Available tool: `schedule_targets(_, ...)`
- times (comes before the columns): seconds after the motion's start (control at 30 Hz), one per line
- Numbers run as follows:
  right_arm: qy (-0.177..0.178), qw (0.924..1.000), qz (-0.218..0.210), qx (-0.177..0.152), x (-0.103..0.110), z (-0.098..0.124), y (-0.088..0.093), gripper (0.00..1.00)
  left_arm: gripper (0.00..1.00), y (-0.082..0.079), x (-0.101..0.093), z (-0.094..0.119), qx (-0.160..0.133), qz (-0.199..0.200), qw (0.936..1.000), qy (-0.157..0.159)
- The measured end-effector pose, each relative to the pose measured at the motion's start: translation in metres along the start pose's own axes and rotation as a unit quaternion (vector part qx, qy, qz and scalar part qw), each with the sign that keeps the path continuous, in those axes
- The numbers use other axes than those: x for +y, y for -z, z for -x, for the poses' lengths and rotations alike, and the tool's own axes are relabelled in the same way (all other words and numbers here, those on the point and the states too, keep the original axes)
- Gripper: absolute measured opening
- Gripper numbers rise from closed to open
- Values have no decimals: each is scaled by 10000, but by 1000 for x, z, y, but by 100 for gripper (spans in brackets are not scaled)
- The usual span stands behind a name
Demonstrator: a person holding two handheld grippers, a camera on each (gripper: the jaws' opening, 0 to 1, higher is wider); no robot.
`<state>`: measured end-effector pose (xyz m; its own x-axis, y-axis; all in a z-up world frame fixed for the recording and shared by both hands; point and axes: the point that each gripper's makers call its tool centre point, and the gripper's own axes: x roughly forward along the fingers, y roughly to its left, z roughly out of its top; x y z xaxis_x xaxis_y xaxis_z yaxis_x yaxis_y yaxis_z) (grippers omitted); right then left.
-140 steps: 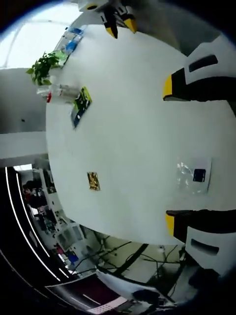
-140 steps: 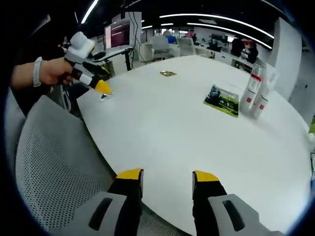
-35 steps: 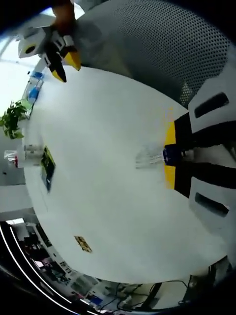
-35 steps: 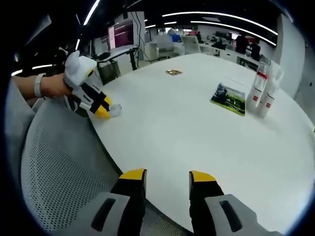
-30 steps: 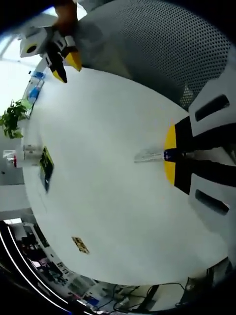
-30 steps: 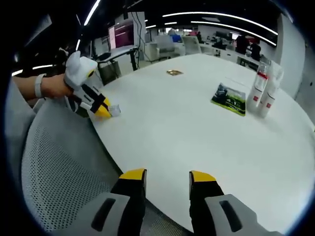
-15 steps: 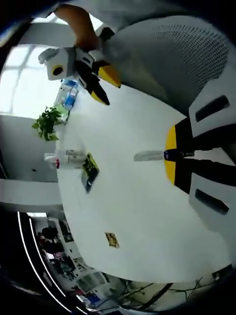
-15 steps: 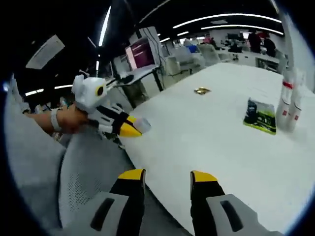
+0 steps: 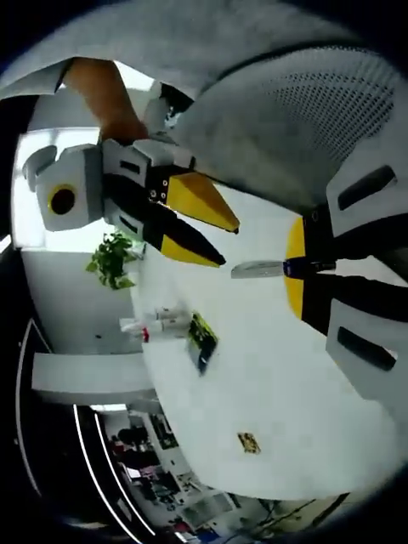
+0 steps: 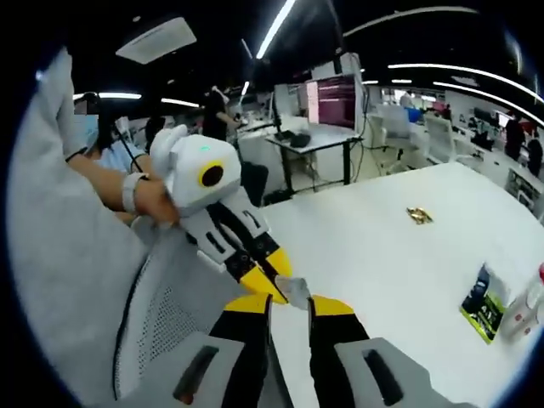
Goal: Arrange the skincare products in the storage area until every visible bottle or jar stands upright without overlapping.
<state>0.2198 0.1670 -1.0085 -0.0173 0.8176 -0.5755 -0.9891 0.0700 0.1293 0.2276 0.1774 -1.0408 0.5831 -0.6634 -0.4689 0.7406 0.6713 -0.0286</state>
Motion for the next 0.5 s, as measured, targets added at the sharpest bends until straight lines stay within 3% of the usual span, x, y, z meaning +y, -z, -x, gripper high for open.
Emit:
schedule_targets(0.07,34,9997,192,148,-1,-1,5,15,1,-2,-1,0,-25,-27,10000,27)
schedule_targets(0.33,-53,9991,367,226,4,-2,7,12,1,-2,-12,-2,2,-295,9993,224)
schedule_targets(0.5,-390,9950,749,540,14,-1,15,8,1,3,-19,-3,140,-500,9976,448)
